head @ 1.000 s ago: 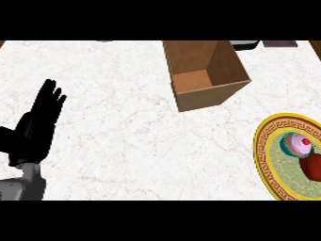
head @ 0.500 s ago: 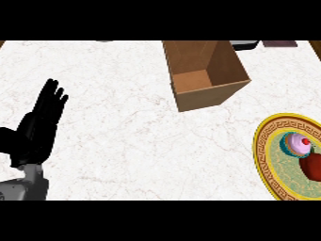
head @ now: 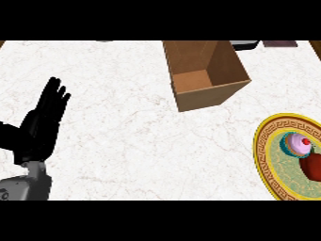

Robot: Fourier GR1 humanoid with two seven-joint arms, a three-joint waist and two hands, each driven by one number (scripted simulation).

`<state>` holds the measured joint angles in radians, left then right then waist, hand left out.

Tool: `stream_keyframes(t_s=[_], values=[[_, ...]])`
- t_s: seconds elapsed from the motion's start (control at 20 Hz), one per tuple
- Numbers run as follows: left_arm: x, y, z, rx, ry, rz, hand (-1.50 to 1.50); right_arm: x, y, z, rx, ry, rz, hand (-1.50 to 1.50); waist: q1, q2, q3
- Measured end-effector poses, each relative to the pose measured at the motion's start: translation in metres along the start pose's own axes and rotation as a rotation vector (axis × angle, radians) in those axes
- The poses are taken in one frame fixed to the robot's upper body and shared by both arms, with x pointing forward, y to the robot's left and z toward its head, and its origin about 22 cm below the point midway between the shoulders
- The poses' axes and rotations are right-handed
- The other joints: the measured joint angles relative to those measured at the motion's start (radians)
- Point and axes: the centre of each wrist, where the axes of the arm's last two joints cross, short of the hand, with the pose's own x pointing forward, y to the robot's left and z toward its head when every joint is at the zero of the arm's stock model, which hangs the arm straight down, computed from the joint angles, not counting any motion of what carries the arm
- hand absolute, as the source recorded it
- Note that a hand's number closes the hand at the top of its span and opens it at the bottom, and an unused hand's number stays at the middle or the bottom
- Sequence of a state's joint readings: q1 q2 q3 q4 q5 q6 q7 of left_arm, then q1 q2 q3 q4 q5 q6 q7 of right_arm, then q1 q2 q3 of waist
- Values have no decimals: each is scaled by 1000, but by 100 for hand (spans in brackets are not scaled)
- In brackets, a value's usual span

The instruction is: Pick the bell pepper from the plate and place it in the cardboard box

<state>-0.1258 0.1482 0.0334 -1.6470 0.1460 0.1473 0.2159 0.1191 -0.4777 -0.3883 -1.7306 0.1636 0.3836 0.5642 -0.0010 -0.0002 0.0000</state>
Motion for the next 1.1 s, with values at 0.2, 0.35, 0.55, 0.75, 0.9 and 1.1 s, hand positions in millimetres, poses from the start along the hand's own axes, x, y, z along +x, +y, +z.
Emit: stream_keyframes(t_s=[0.2, 0.35, 0.55, 0.75, 0.9, 1.1], values=[[-4, 4, 0, 4, 2, 3, 0, -1, 1, -9, -1, 16, 16, -150, 0, 0, 0], [0, 8, 2, 6, 3, -5, 0, -11, 5, -17, 3, 21, 17, -150, 1, 0, 0], [-4, 7, 6, 5, 3, -5, 0, -7, 10, -17, 17, 15, 19, -150, 0, 0, 0], [-5, 5, 6, 4, 5, -3, 0, -9, 16, -20, 29, 17, 18, -150, 0, 0, 0], [-3, 4, 8, 5, 1, -3, 0, -8, 27, -21, 35, 21, 20, -150, 0, 0, 0], [-7, 6, 10, 7, 2, -4, 0, -19, 34, -28, 44, 28, 17, -150, 0, 0, 0]])
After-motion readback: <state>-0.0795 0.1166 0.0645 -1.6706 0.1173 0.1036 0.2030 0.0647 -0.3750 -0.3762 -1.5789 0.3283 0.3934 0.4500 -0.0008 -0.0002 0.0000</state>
